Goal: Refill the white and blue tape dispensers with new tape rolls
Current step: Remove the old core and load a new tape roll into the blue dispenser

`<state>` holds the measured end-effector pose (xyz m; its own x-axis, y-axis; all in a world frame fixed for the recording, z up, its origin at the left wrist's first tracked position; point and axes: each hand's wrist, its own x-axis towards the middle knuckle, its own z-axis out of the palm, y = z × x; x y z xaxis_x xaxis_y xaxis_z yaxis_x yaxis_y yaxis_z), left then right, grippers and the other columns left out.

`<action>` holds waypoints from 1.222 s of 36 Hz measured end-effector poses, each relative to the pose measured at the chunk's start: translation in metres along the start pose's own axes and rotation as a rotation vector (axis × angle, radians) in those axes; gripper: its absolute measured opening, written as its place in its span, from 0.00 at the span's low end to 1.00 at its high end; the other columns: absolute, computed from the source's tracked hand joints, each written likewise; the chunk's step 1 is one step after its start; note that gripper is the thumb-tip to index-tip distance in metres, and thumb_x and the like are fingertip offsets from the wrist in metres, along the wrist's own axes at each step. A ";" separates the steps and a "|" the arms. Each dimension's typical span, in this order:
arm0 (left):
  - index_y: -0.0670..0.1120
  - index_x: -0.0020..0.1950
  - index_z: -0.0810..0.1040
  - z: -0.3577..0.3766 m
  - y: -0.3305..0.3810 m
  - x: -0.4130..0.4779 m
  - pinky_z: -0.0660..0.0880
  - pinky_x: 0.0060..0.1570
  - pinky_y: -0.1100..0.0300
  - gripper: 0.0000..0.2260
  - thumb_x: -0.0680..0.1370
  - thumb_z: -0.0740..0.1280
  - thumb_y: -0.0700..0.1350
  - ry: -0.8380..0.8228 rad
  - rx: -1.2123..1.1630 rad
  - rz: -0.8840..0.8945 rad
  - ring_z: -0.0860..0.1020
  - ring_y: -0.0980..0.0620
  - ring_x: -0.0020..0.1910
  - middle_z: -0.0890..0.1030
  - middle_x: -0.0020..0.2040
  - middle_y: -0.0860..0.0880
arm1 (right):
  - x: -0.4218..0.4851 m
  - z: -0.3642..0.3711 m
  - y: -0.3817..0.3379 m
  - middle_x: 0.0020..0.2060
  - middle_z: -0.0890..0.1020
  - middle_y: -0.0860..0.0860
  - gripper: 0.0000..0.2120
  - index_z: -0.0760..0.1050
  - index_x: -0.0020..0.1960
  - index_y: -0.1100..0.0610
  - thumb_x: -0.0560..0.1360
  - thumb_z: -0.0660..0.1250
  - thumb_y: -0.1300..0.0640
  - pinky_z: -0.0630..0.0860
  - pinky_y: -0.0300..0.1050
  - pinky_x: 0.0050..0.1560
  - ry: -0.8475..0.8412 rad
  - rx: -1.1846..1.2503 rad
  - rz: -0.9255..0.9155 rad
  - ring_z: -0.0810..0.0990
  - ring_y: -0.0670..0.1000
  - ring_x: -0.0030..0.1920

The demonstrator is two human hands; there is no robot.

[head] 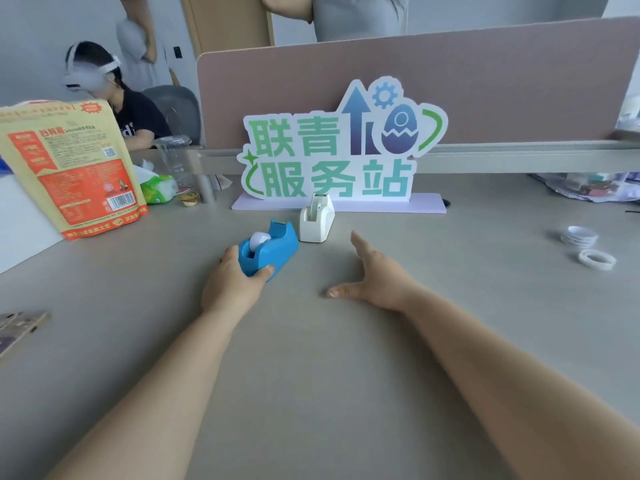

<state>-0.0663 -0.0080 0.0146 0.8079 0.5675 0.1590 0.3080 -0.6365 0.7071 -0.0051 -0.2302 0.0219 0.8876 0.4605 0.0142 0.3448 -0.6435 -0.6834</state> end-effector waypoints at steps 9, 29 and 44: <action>0.61 0.62 0.71 -0.009 0.008 -0.071 0.76 0.57 0.52 0.26 0.65 0.71 0.59 -0.333 -0.165 0.143 0.80 0.56 0.55 0.81 0.56 0.60 | -0.073 -0.011 0.015 0.75 0.61 0.49 0.54 0.47 0.77 0.49 0.62 0.77 0.42 0.60 0.43 0.72 0.035 0.038 -0.051 0.61 0.49 0.74; 0.52 0.76 0.57 0.066 0.096 -0.108 0.68 0.59 0.73 0.34 0.75 0.71 0.44 -0.792 -0.407 0.376 0.71 0.63 0.64 0.69 0.69 0.59 | -0.131 -0.087 0.092 0.49 0.80 0.44 0.25 0.71 0.62 0.57 0.68 0.74 0.65 0.73 0.27 0.45 0.166 0.256 -0.047 0.79 0.32 0.43; 0.55 0.45 0.83 0.081 0.119 -0.113 0.76 0.55 0.58 0.03 0.74 0.71 0.47 -0.375 -0.488 0.513 0.79 0.58 0.51 0.82 0.49 0.55 | -0.124 -0.083 0.103 0.50 0.82 0.45 0.26 0.72 0.63 0.58 0.66 0.75 0.65 0.75 0.30 0.46 0.189 0.339 -0.054 0.81 0.36 0.45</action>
<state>-0.0800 -0.1899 0.0253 0.9310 -0.0023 0.3650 -0.3321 -0.4206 0.8443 -0.0539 -0.4047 0.0101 0.9224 0.3472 0.1692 0.2999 -0.3679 -0.8802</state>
